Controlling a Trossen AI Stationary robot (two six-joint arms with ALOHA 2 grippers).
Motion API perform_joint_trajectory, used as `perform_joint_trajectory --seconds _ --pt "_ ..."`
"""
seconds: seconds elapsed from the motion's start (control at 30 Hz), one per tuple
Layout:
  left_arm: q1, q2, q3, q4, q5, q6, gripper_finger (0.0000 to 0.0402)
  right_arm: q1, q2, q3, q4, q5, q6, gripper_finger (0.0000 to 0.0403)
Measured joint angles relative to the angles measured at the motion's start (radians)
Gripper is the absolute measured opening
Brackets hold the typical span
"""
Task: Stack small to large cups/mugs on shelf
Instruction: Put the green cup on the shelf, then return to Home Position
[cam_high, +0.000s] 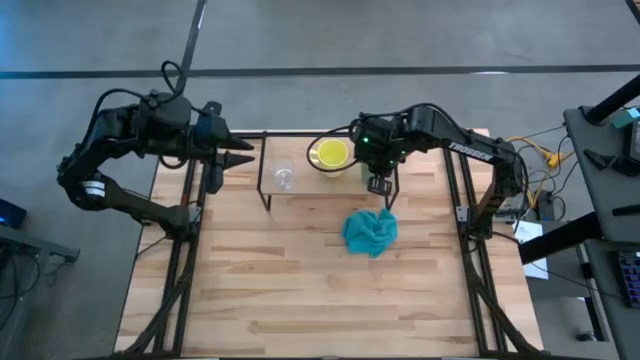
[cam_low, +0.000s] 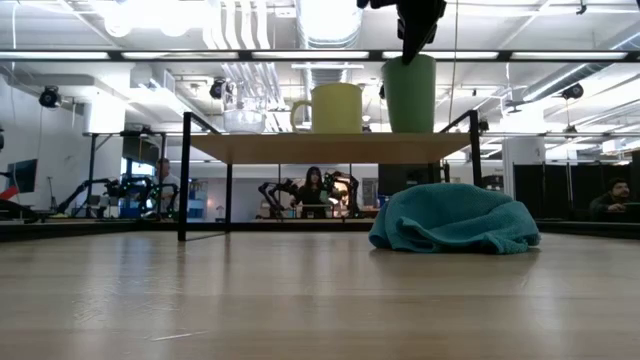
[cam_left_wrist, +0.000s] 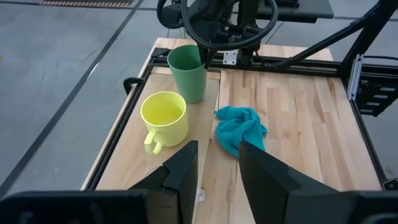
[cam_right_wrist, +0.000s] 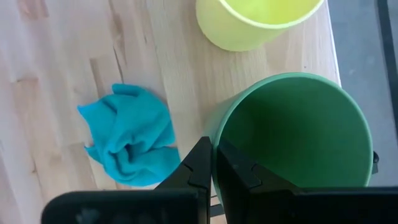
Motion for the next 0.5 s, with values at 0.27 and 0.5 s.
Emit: perform_joint_trajectory --seconds 0.27,0.5 --pt "0.0 0.003 0.0 0.0 0.0 -0.001 0.0102 0.0 0.0 -0.006 0.039 0.002 -0.016 0.003" --pt "0.0 0.004 0.0 0.0 0.0 0.0 0.0102 0.0 0.0 -0.015 0.037 0.002 -0.019 0.007"
